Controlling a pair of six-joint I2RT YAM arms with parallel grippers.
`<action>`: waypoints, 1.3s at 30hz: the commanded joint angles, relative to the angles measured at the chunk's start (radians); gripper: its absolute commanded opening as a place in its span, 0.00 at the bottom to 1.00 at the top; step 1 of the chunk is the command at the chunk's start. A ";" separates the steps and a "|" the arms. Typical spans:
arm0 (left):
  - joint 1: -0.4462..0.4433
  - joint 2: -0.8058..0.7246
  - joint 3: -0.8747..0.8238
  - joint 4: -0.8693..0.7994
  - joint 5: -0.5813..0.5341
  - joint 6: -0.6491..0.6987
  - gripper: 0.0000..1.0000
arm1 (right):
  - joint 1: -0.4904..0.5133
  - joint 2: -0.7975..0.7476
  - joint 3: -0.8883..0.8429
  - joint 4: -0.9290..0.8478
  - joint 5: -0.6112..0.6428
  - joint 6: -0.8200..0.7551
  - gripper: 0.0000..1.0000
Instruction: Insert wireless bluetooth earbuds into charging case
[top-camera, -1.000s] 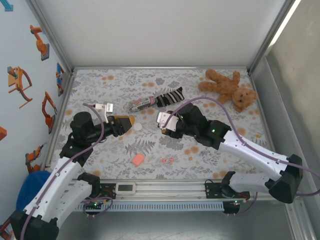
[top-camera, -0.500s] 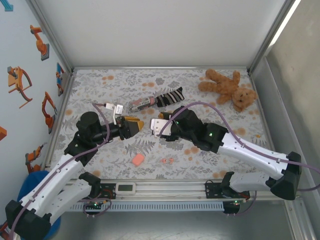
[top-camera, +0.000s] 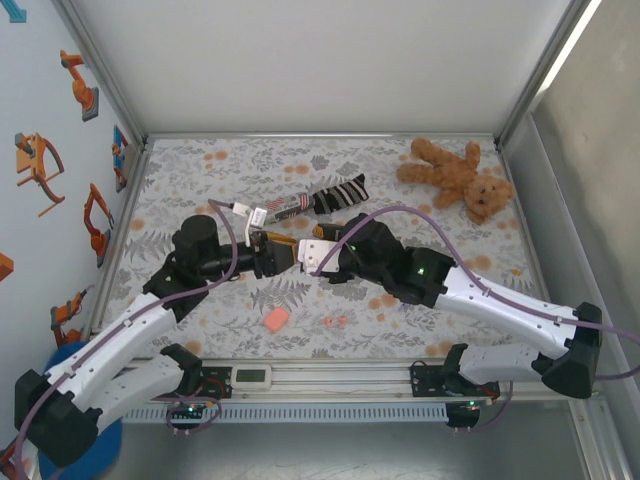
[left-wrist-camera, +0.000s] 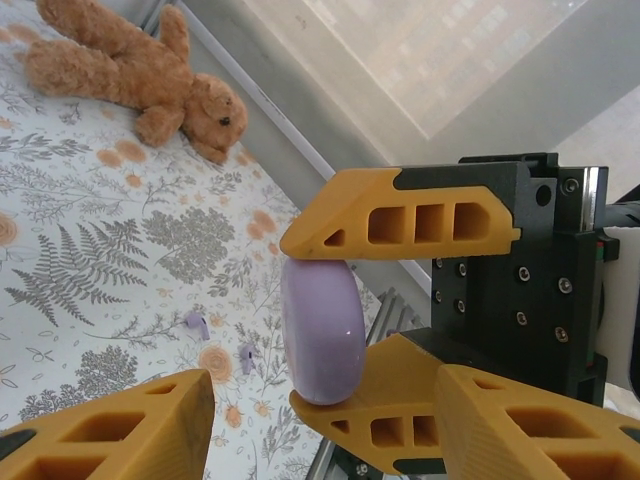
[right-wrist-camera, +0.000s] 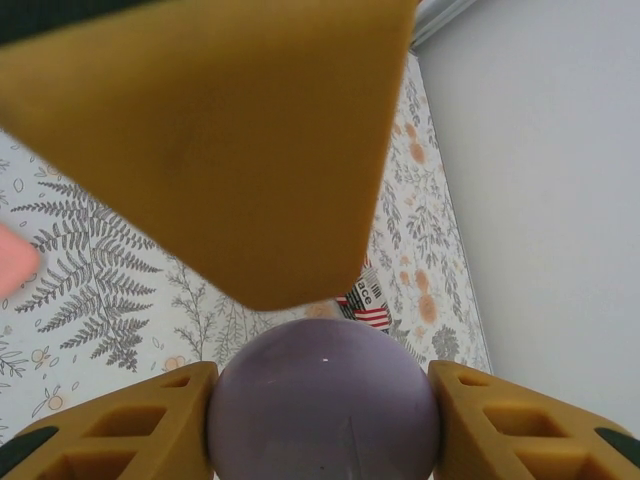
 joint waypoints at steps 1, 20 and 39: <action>-0.017 0.022 0.039 0.033 0.026 0.035 0.59 | 0.010 0.005 0.035 0.026 0.027 -0.012 0.49; -0.064 0.118 0.071 0.038 0.034 0.052 0.48 | 0.030 0.004 0.032 0.037 0.053 -0.026 0.49; -0.069 0.100 0.072 0.009 0.018 0.094 0.15 | 0.032 0.018 0.048 0.001 0.122 0.003 0.58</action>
